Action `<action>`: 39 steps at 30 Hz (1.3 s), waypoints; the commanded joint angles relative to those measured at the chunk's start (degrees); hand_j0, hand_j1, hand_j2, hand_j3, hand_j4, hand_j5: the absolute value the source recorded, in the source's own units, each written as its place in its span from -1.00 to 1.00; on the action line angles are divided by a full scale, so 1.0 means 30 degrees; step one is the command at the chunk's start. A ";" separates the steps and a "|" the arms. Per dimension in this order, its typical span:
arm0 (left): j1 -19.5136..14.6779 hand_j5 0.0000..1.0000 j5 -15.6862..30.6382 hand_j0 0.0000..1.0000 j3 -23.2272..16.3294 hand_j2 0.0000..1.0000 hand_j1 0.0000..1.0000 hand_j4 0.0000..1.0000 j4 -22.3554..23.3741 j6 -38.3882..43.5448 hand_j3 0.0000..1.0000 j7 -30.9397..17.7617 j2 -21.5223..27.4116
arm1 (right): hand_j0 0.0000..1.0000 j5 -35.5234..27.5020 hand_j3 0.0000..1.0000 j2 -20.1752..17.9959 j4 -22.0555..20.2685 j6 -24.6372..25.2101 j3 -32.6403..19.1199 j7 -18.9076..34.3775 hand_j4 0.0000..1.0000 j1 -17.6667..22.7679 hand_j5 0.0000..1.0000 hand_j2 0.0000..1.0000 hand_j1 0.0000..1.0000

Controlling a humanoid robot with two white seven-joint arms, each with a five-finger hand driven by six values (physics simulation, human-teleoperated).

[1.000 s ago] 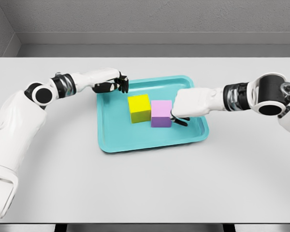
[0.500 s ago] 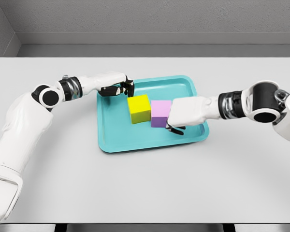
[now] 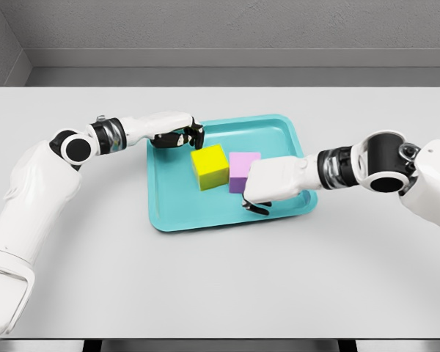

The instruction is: Push two cubes

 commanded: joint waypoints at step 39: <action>0.0176 -0.32 -0.0037 -0.32 -0.0621 -0.32 -0.32 -0.32 0.0055 -0.0005 -0.32 -0.0012 -0.0614 | -0.70 0.0072 -0.70 -0.0227 0.5217 0.0045 -0.2319 -0.0003 -0.70 -0.0410 -0.70 -0.70 -0.70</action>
